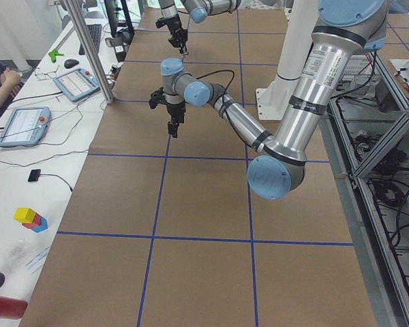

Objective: Assemble PPR valve and pipe with both arms
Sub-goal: 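Carry the pipe with the right gripper above the valve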

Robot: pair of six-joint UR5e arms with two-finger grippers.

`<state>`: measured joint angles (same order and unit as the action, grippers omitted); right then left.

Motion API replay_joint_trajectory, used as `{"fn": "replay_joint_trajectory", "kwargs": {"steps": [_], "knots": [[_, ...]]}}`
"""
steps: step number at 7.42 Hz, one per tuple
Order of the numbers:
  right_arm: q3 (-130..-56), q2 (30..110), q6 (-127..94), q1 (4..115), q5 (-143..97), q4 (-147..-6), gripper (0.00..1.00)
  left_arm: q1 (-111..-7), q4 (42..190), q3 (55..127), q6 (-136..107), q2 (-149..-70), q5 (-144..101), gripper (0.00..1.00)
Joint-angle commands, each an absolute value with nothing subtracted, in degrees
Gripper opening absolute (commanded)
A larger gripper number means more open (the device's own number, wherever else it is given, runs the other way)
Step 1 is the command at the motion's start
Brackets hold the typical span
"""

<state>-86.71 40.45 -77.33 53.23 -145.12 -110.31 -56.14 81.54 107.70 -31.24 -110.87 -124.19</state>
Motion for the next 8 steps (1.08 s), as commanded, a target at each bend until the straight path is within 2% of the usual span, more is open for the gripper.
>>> {"fn": "replay_joint_trajectory", "kwargs": {"steps": [1,3,8], "knots": [[-84.82,37.97,-80.59,49.59,-144.67,-108.38,0.0,-56.25,81.65,107.58,-31.11,-110.39,-124.19,1.0],[-79.57,38.32,-86.82,46.07,-143.09,-94.56,0.0,-56.25,81.65,107.58,-31.11,-110.22,-124.19,1.0],[-79.1,38.76,-86.66,42.81,-141.08,-92.2,0.0,-56.16,83.14,107.14,-31.03,-108.72,-124.1,1.0]]}}
